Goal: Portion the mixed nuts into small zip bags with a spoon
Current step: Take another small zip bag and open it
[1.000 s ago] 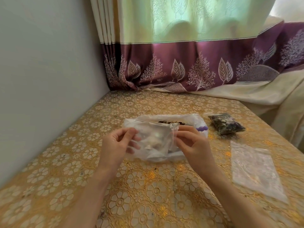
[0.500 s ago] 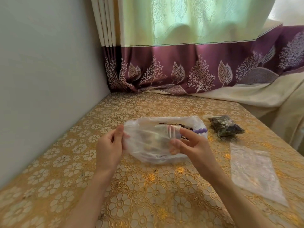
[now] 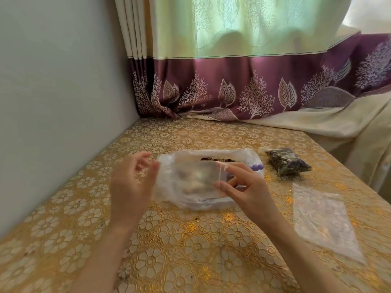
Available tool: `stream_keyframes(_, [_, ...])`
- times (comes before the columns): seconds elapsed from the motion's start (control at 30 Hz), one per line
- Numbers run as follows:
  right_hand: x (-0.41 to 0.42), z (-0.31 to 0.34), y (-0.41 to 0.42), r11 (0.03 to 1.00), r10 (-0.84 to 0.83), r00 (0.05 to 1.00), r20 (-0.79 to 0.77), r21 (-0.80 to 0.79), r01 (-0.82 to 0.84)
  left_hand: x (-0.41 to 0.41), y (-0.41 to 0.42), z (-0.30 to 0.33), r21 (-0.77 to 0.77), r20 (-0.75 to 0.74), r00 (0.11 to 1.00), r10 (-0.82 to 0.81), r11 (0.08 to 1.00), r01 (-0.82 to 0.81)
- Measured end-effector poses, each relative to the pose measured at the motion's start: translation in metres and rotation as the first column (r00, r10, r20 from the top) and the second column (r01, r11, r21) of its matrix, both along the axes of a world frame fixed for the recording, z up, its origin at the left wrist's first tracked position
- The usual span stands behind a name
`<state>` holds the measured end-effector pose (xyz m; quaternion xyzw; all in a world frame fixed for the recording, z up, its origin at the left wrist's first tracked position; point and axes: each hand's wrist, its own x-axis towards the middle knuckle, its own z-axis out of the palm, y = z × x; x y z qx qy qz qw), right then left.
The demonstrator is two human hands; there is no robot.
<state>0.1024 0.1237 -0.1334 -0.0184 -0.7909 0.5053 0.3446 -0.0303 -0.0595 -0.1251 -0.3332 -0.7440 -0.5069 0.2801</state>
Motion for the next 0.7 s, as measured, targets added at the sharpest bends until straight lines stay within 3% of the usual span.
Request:
stream_keyframes(0.13, [0.001, 0.0, -0.003, 0.997, -0.003, 0.998, 0.059, 0.08, -0.002, 0.015, 0.014, 0.0, -0.395, -0.148, 0.95, -0.274, 0.897, 0.197])
stream_keyframes(0.27, [0.0, -0.001, -0.007, 0.996, 0.039, 0.998, 0.055, 0.073, -0.043, 0.02, 0.016, -0.003, -0.553, -0.196, 0.907, -0.372, 0.806, 0.211])
stream_keyframes(0.57, [-0.001, -0.001, -0.013, 0.994, 0.098, 0.993, 0.066, 0.039, -0.101, 0.024, 0.017, -0.006, -0.524, -0.161, 0.921, -0.356, 0.821, 0.226])
stream_keyframes(0.7, [0.0, 0.0, -0.014, 1.0, -0.023, 0.997, -0.073, -0.014, 0.022, 0.026, 0.02, -0.008, -0.483, -0.182, 0.931, -0.316, 0.853, 0.195])
